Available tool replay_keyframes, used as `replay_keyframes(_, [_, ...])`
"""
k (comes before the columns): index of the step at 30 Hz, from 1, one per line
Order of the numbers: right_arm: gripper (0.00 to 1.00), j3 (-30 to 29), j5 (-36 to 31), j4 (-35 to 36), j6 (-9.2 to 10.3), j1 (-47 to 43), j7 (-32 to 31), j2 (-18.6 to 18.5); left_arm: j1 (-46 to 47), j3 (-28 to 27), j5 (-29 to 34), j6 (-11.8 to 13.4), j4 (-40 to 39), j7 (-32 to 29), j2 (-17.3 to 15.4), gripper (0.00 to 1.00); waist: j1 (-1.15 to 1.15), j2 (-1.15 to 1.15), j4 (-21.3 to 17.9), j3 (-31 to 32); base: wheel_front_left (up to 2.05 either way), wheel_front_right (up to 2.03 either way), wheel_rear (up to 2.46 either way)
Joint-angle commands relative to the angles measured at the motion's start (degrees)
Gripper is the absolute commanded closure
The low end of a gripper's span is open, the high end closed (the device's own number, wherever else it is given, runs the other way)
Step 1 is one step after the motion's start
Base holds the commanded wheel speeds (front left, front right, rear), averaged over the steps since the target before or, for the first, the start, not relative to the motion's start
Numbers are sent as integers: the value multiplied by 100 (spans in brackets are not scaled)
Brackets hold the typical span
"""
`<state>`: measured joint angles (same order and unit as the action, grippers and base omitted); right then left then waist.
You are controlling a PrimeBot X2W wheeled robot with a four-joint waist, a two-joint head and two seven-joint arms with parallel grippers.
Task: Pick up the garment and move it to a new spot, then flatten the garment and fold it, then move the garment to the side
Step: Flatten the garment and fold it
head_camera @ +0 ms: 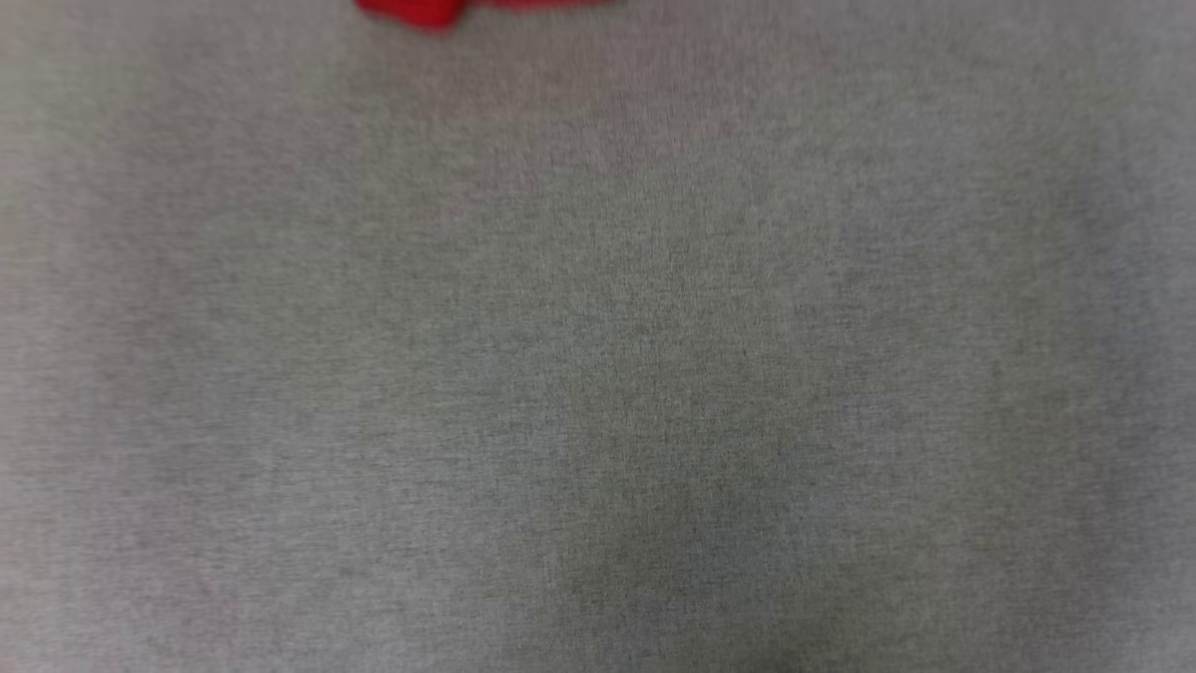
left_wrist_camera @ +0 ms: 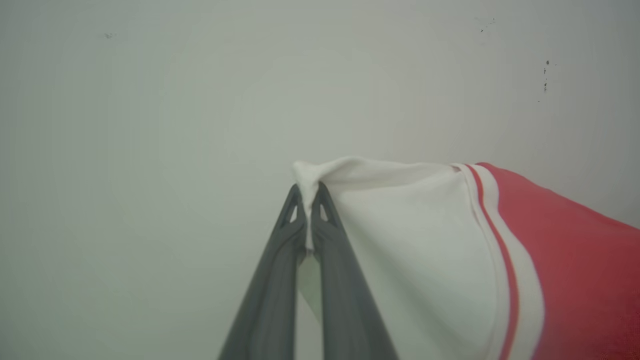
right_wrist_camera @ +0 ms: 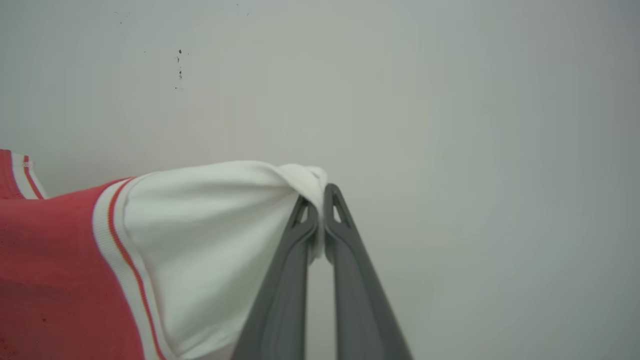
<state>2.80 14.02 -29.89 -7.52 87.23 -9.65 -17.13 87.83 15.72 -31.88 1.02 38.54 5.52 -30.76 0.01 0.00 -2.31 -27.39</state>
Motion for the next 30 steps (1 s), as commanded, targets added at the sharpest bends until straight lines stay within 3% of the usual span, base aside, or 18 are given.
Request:
replay_keyframes(1, [100, 30, -33, -65, 6, 144, 83, -13, 112, -41, -20, -10, -21, 43, -36, 100, -1, 0, -59, -293, 0, 0, 0])
replay_keyframes(19, [100, 196, 137, -438, 6, 216, 289, 249, 548, 6, -172, -373, 632, 402, 55, 100, -1, 0, -147, -1430, 0, 0, 0])
replay_keyframes(25, [100, 469, 322, -523, 6, -388, 355, 194, 29, -15, -366, -566, 1041, 717, 268, 100, -1, 0, -85, -1123, 0, 0, 0])
replay_keyframes(30, [100, 833, 646, -322, 7, -1541, 409, -57, -988, -47, -589, -718, 1158, 896, 457, 100, -1, 0, 44, -423, 0, 0, 0])
